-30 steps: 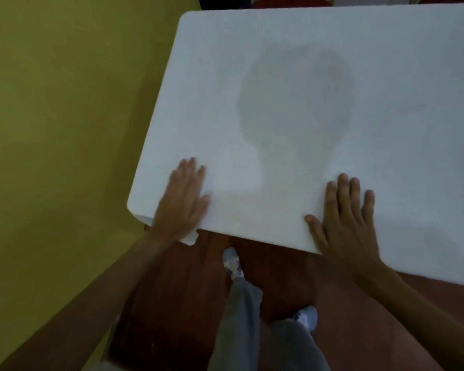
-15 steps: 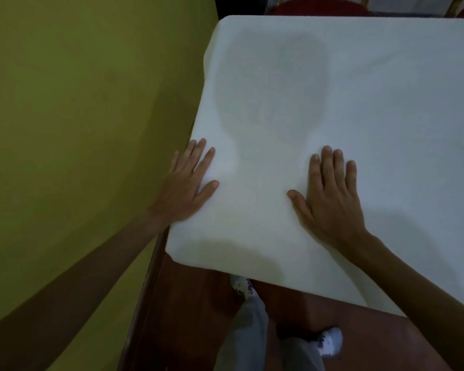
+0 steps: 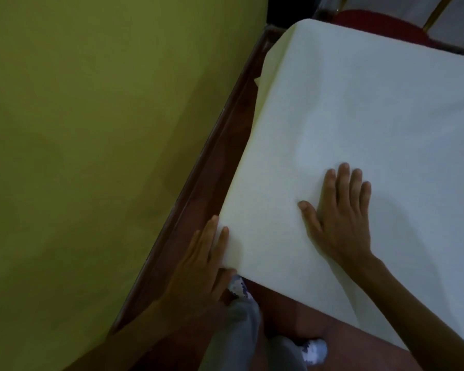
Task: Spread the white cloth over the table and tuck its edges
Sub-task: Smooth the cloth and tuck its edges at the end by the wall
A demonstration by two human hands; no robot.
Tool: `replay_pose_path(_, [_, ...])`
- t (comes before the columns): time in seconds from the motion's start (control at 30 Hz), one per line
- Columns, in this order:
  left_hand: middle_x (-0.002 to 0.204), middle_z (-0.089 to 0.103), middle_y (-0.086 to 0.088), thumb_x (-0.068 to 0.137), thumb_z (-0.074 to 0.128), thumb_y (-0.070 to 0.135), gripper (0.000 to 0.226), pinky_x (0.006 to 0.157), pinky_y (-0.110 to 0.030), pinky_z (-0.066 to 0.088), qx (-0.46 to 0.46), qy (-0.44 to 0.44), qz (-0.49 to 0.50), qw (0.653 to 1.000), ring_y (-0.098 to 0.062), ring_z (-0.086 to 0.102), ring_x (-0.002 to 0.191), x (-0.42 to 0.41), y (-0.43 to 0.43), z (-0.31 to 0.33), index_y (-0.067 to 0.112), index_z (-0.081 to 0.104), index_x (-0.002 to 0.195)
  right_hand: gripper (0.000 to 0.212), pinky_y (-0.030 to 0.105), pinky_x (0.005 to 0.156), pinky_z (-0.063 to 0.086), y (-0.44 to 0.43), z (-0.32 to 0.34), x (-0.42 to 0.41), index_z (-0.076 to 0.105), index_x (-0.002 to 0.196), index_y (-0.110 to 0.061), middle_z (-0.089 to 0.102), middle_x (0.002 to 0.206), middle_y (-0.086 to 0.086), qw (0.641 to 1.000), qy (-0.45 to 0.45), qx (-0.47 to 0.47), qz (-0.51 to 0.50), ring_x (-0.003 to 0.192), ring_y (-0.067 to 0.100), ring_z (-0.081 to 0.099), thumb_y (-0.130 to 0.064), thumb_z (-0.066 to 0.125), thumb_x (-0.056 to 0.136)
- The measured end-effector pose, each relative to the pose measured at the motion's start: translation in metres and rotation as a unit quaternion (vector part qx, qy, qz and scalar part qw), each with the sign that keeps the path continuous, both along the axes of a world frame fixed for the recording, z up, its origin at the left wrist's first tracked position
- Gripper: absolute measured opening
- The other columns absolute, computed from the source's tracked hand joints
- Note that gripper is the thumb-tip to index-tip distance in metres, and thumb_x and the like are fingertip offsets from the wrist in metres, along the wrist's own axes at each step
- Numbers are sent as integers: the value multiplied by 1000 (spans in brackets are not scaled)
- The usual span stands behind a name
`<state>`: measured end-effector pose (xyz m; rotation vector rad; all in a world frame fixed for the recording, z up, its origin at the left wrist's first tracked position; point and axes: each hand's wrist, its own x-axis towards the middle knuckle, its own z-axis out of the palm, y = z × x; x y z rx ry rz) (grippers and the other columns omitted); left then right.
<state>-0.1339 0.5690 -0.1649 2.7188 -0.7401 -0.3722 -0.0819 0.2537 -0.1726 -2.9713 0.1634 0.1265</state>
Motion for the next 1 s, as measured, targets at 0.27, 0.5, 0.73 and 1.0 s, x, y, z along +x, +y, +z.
replay_pose_path(0.27, [168, -2, -16, 105, 25, 54, 74, 125, -50, 14, 26, -26, -29, 999, -29, -3, 156, 92, -39, -4, 6, 11, 160, 89, 58, 127, 3, 2, 1, -1, 7, 162, -2, -7, 170, 21, 1000, 23, 5, -3, 157, 38, -12, -66, 23, 102])
replay_pose_path(0.5, [168, 4, -18, 105, 24, 45, 70, 125, -49, 18, 10, -60, -81, 995, -33, 3, 156, 221, -110, -7, 2, 15, 159, 83, 57, 128, 8, -12, 1, 6, 6, 163, -5, -3, 172, 16, 1000, 12, 15, 1, 159, 31, -8, -61, 22, 104])
replay_pose_path(0.73, [167, 5, -19, 102, 20, 50, 74, 126, -51, 12, 15, -51, -80, 995, -37, 3, 155, 335, -176, -12, 2, 13, 159, 80, 54, 128, 9, -48, -4, 97, 18, 161, -2, 12, 170, 18, 1000, -18, 3, 7, 159, 33, 6, -58, 25, 105])
replay_pose_path(1.0, [168, -1, -17, 105, 26, 48, 73, 126, -50, 12, 39, -43, -83, 995, -31, 1, 156, 450, -227, -3, 3, 8, 159, 83, 53, 128, 5, -82, -1, 230, 13, 162, -3, 7, 171, 17, 999, -8, 7, 39, 159, 32, 2, -62, 18, 104])
